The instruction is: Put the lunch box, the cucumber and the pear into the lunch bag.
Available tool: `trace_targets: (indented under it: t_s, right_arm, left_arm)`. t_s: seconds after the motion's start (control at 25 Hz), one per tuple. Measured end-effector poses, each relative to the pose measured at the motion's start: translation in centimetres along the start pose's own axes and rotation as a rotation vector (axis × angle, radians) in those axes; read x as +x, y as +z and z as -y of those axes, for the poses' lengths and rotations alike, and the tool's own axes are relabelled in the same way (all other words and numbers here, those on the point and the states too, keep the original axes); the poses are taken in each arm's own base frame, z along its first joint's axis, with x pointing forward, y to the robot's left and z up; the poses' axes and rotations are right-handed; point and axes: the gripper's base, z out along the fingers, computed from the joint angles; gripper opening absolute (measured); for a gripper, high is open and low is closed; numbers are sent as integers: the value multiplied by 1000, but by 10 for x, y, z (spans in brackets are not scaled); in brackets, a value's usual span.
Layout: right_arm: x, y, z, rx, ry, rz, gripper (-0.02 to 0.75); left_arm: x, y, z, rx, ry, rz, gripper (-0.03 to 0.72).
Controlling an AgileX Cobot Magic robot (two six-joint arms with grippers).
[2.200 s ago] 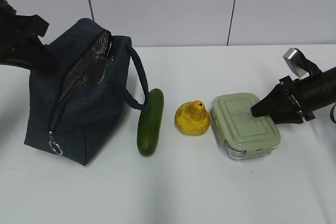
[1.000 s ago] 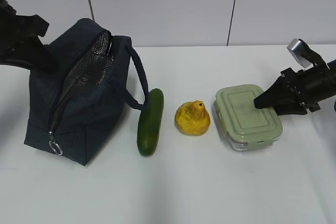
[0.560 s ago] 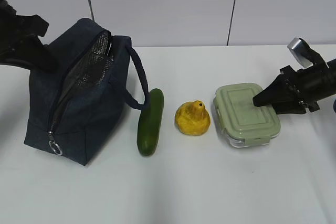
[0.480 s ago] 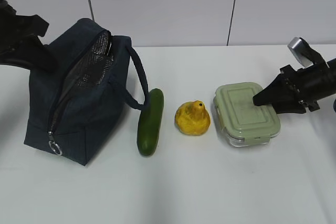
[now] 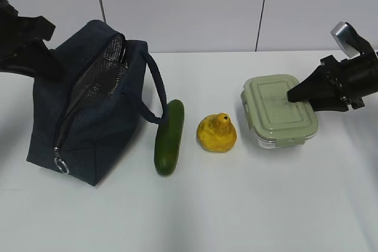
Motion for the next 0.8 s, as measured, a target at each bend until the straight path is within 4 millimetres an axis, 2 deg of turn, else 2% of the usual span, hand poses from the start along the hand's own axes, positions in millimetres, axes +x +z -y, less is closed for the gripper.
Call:
trace_targets:
  t_s: [0.8]
  right_arm:
    - [-17, -30, -50, -66, -2, 166, 363]
  left_arm:
    - [-2, 0, -1, -7, 0, 20, 3]
